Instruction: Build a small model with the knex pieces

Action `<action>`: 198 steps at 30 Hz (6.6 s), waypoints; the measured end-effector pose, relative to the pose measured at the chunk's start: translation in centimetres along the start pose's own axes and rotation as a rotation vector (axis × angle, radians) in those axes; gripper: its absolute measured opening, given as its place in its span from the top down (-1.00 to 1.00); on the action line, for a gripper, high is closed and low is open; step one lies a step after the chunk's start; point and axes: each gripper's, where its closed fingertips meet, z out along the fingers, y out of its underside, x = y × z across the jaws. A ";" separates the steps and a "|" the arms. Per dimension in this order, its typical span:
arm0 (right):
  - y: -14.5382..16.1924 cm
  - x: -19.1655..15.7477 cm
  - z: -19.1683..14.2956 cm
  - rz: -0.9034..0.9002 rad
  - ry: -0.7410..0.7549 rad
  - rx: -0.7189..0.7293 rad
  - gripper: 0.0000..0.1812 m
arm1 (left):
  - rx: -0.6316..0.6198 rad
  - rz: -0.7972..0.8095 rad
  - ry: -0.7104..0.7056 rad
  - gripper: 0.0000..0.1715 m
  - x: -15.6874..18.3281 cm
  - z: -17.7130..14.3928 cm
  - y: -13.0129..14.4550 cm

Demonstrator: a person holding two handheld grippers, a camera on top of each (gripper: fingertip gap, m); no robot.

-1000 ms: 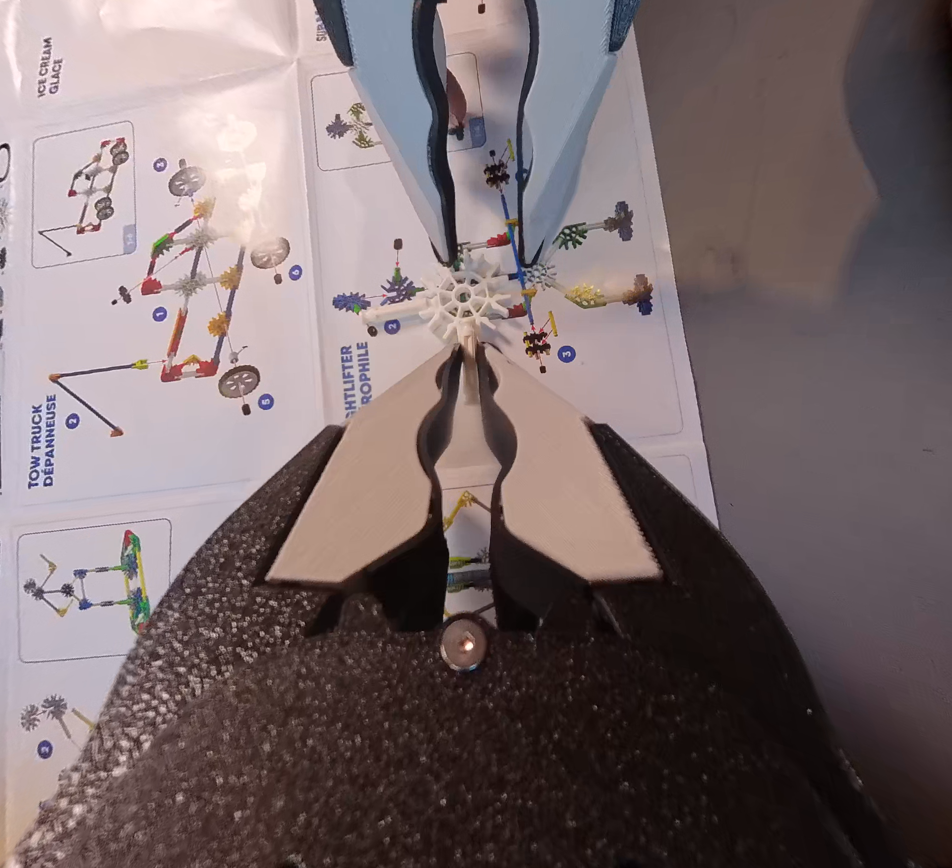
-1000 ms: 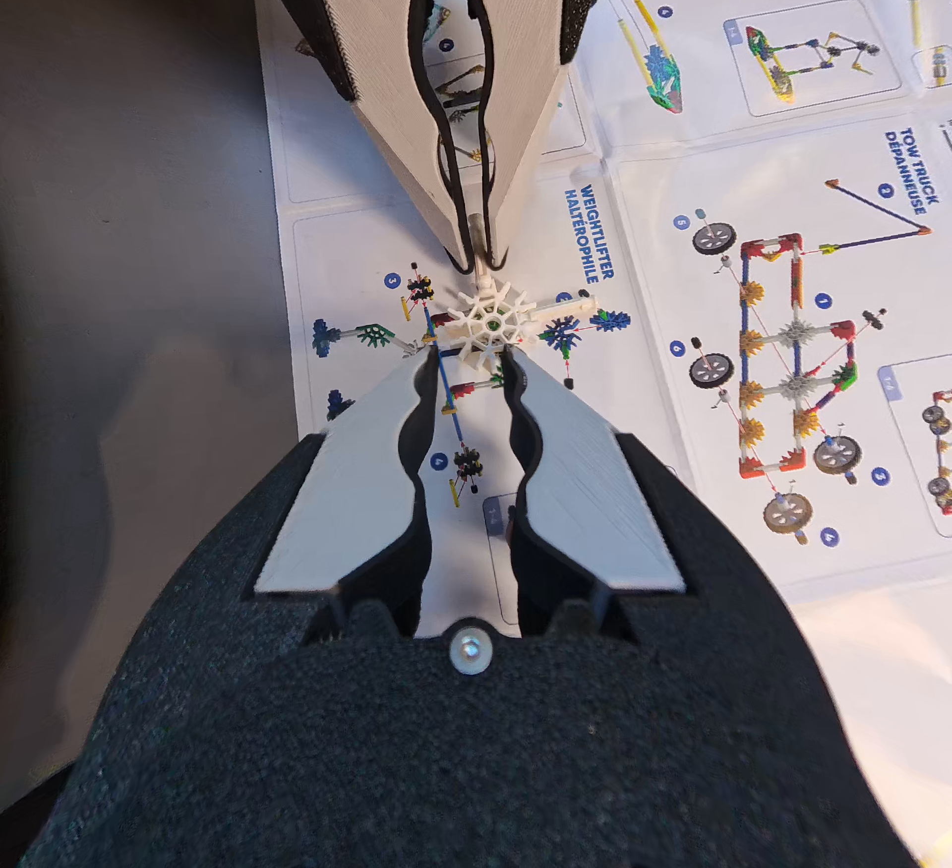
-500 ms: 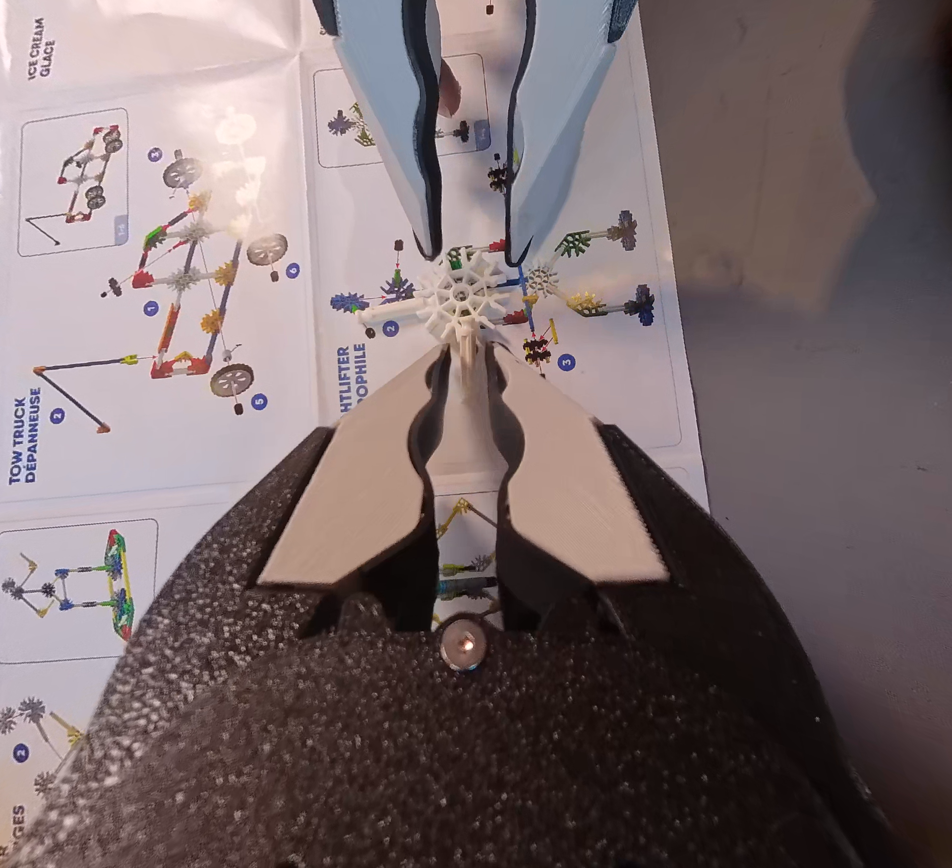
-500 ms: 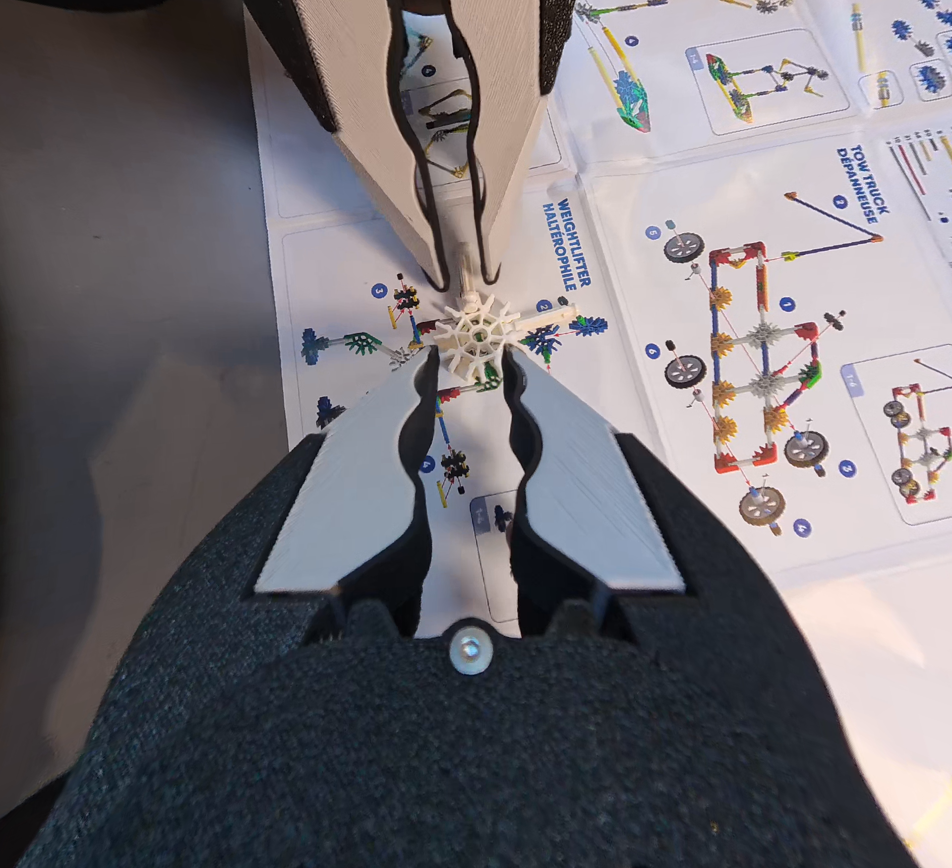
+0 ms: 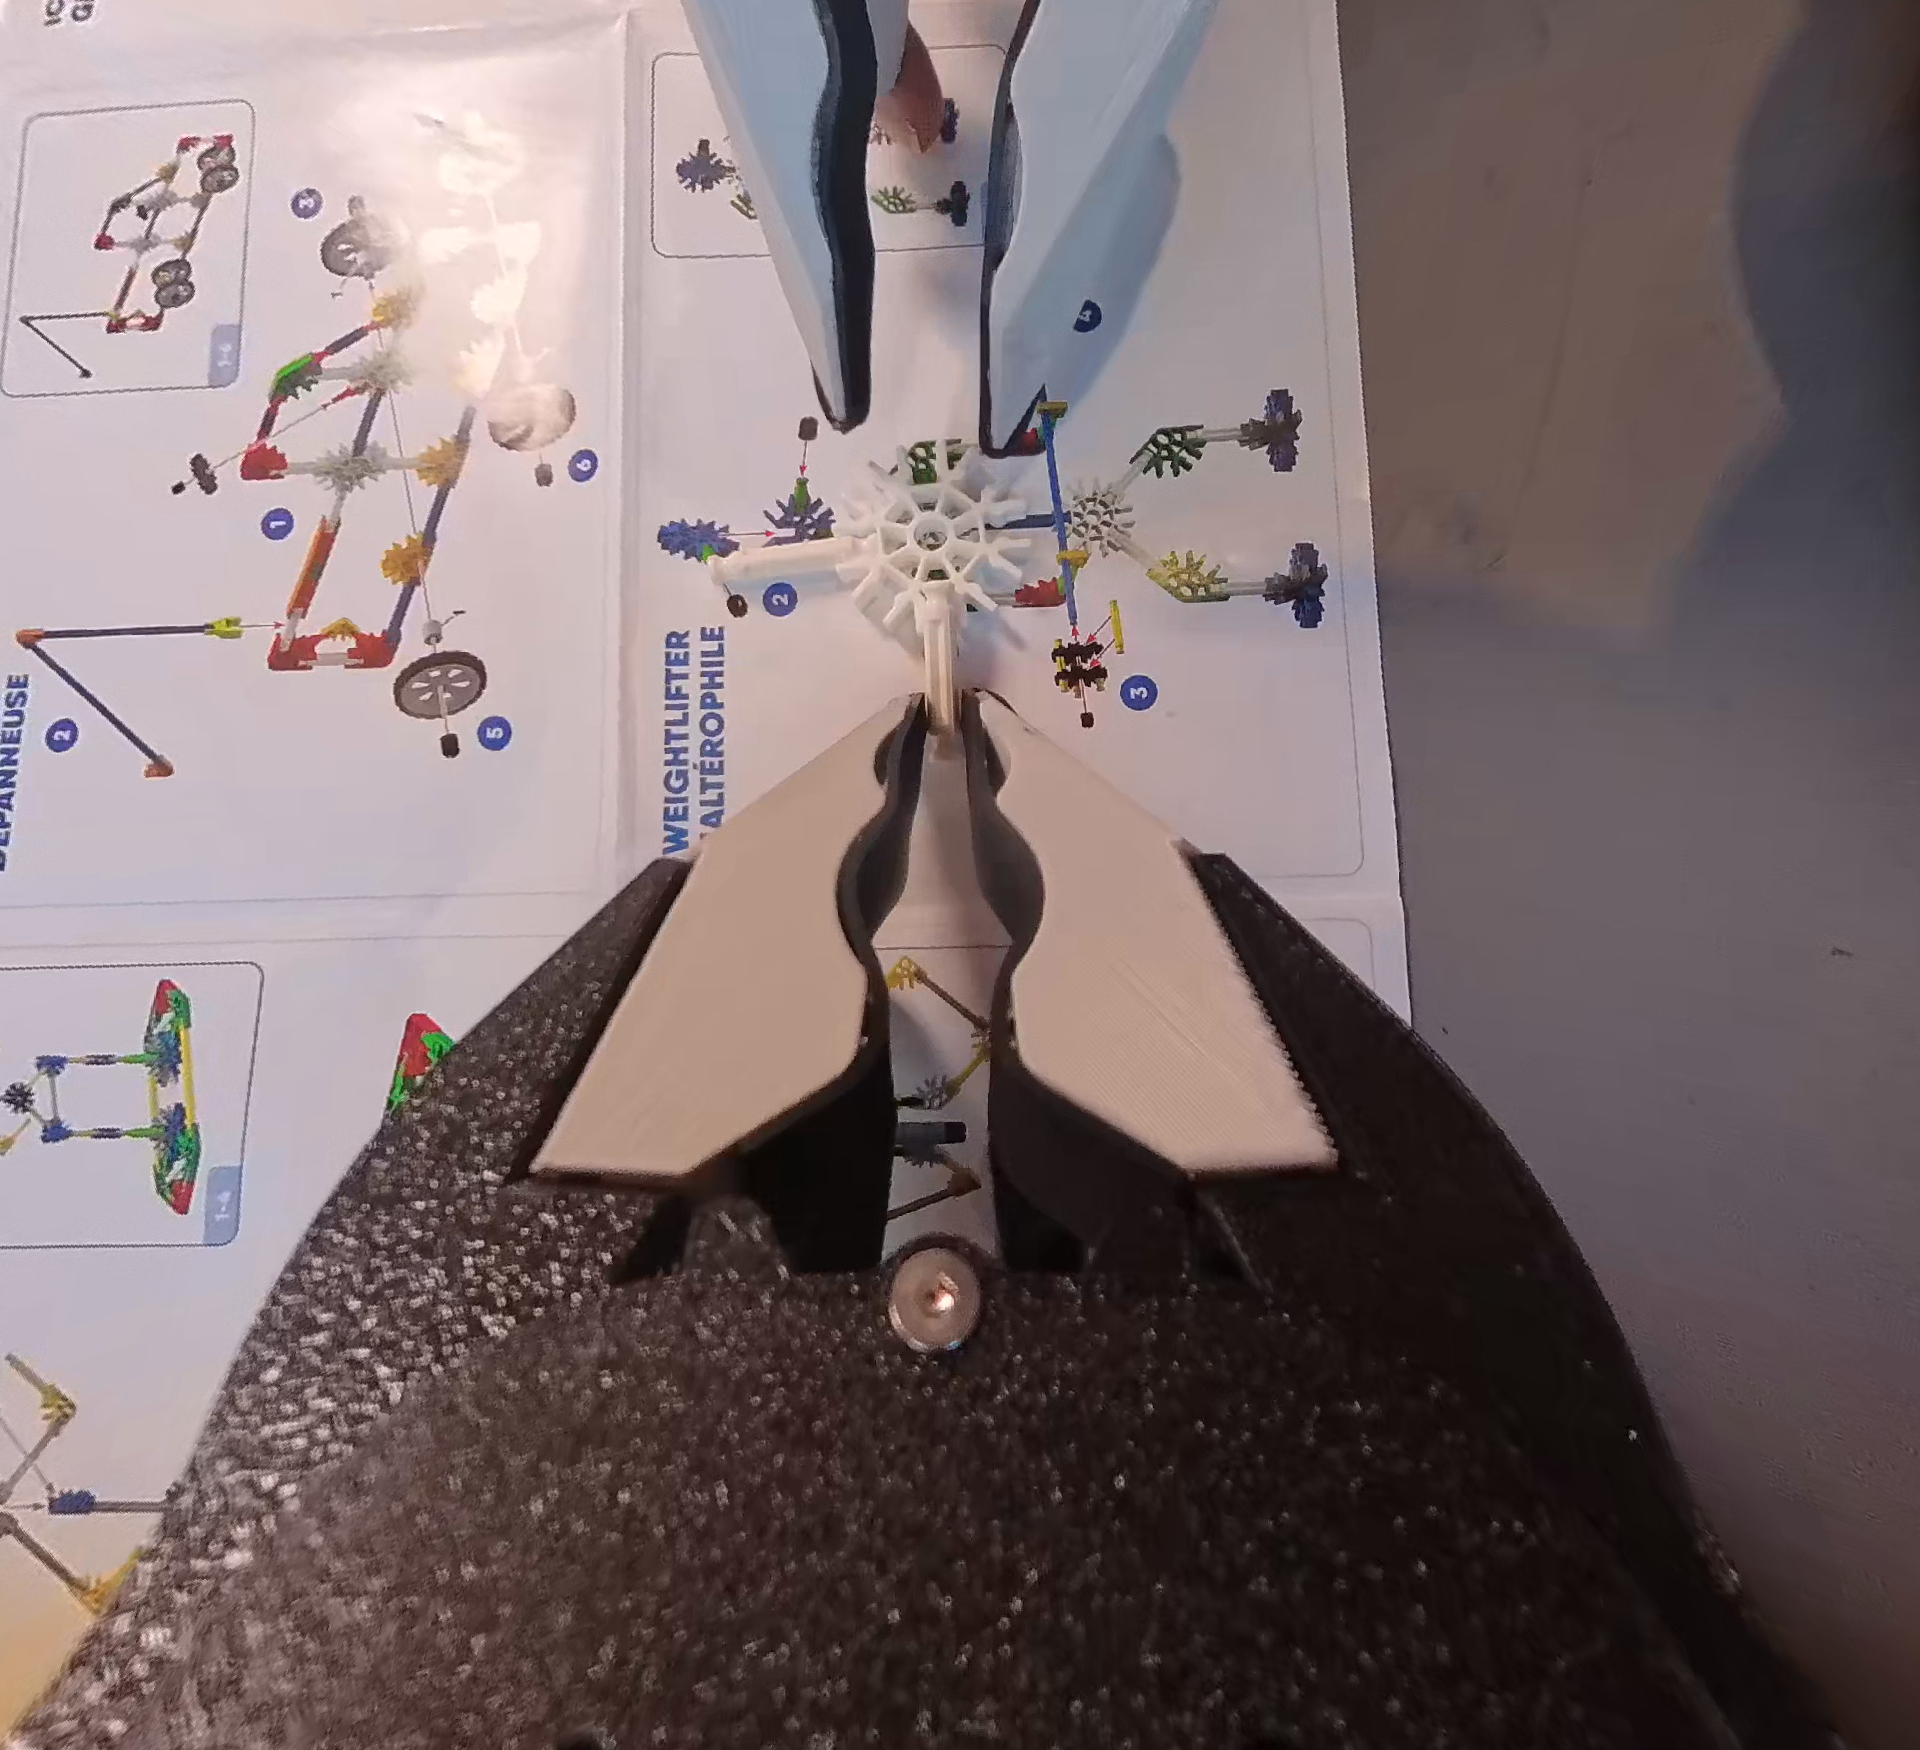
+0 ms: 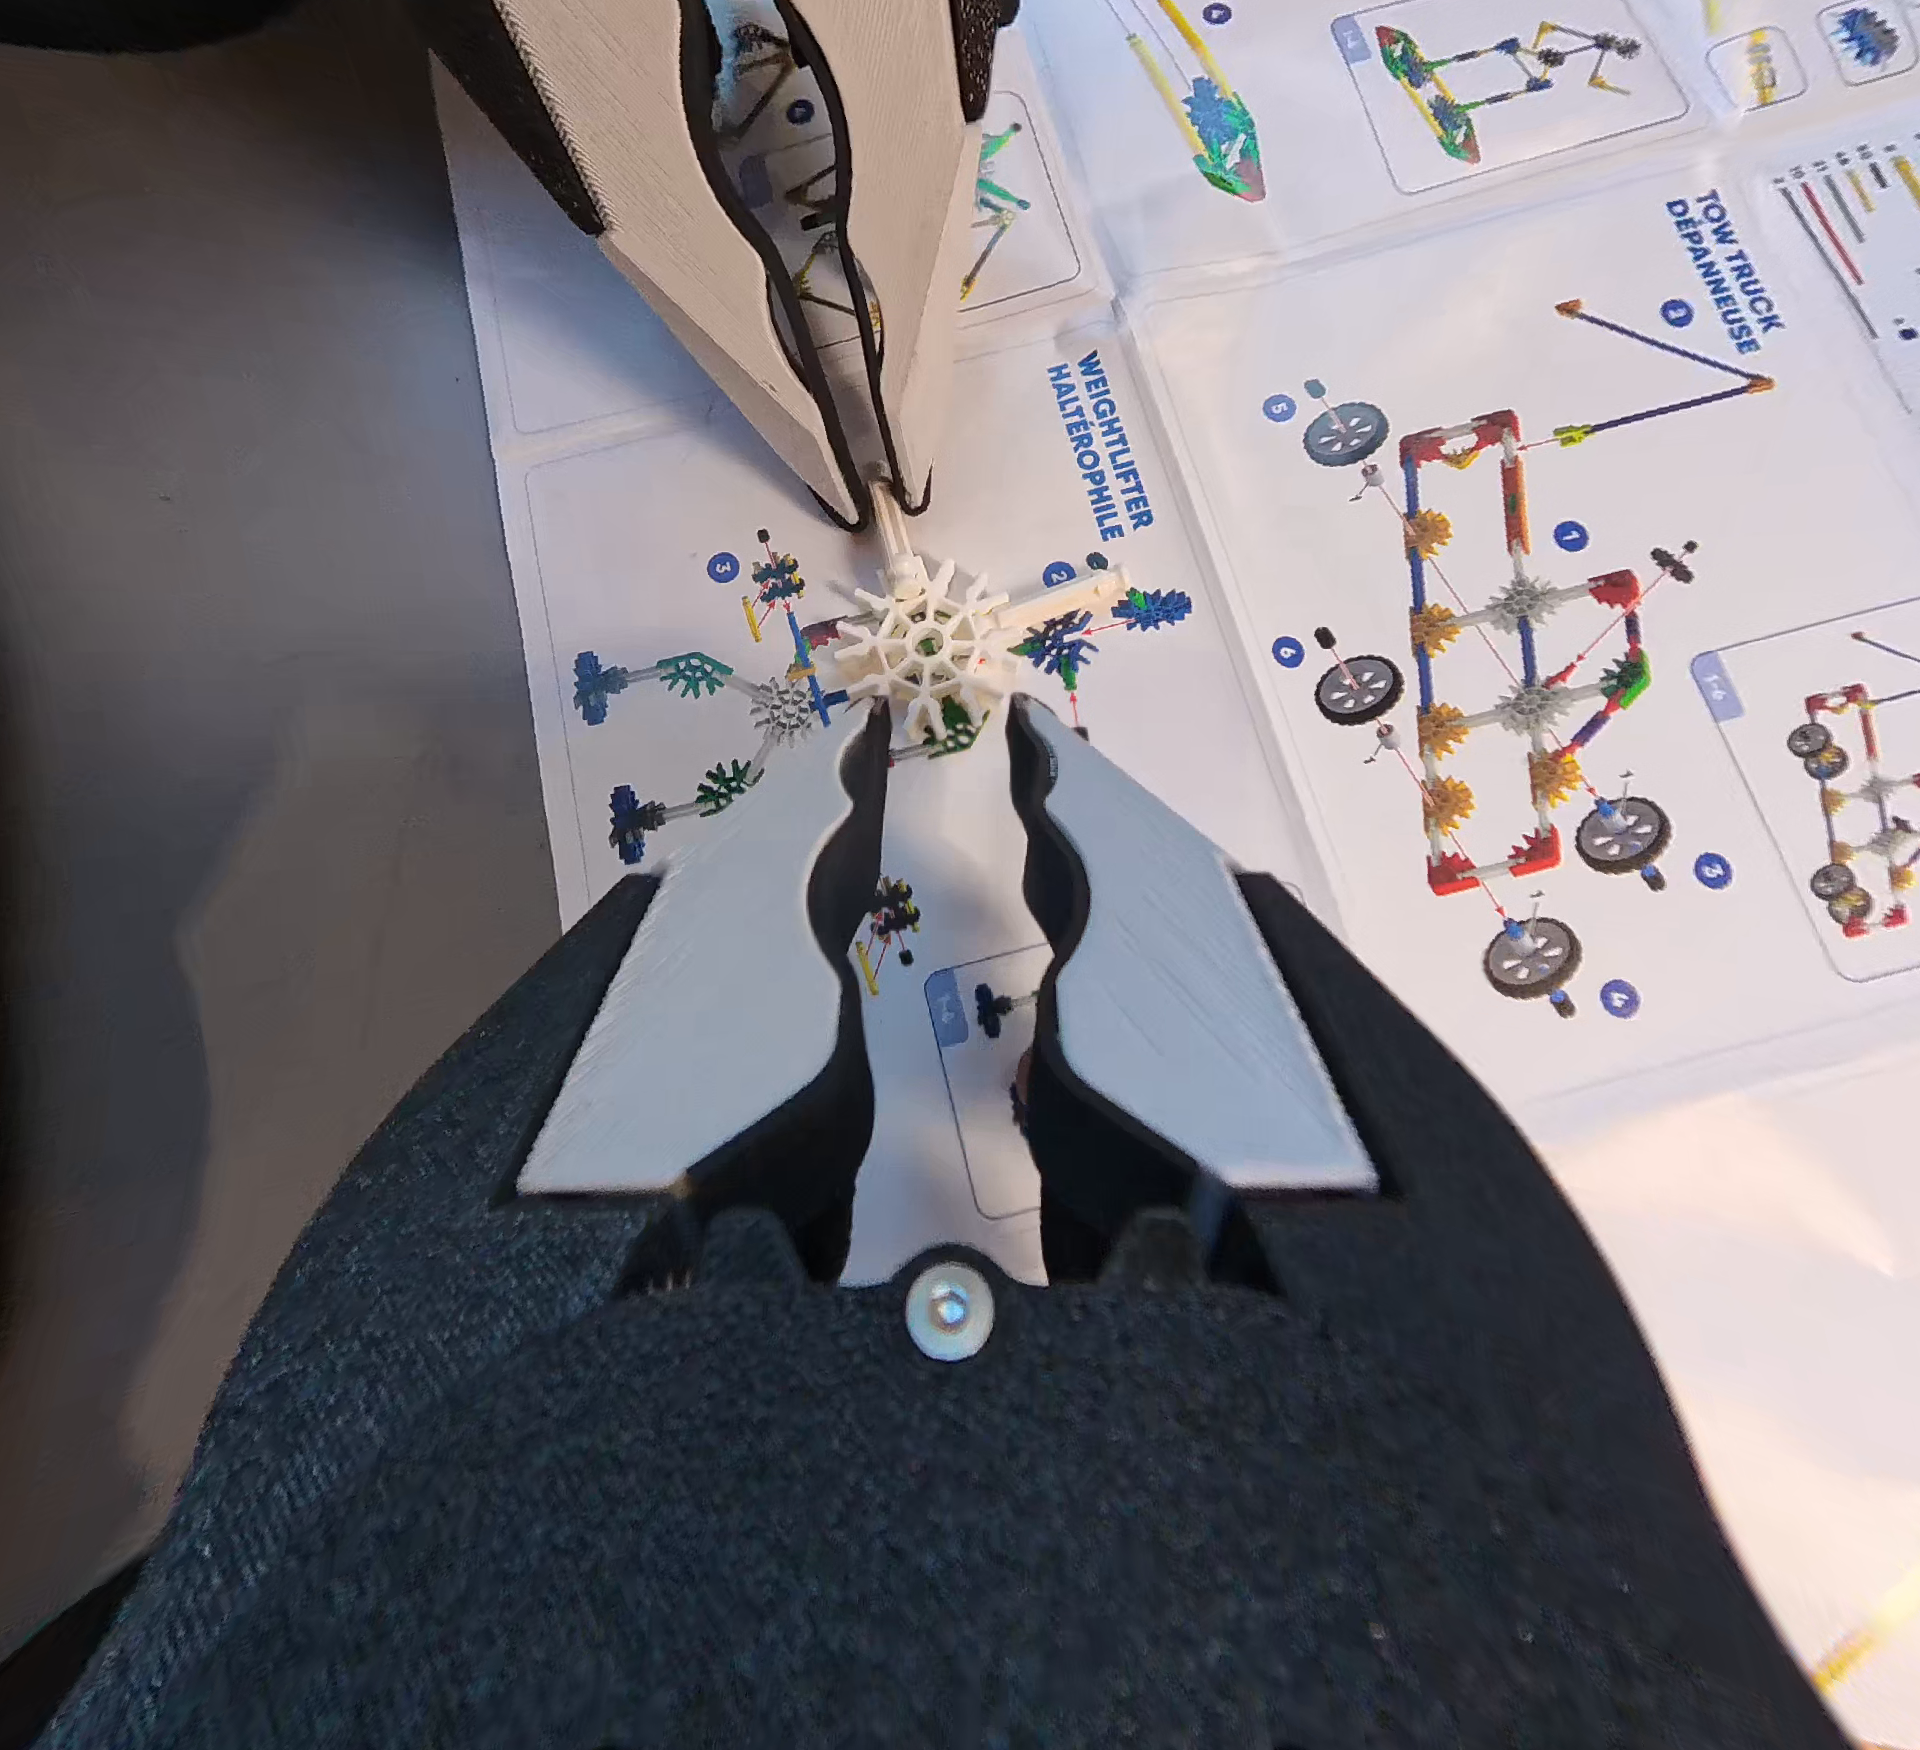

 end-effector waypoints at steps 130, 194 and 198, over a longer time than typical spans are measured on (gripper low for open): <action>-1.5 11.0 1.4 0.059 0.273 -0.034 1.00 | 0.137 -0.105 0.028 0.96 0.7 -0.7 0.0; -1.8 4.3 -6.9 -0.014 0.442 0.407 0.92 | -0.026 -0.716 -0.675 0.96 -7.3 -11.6 14.6; -2.4 3.9 -6.8 -0.008 0.416 0.435 0.92 | -0.013 -0.661 -0.733 0.97 -8.0 -12.5 13.4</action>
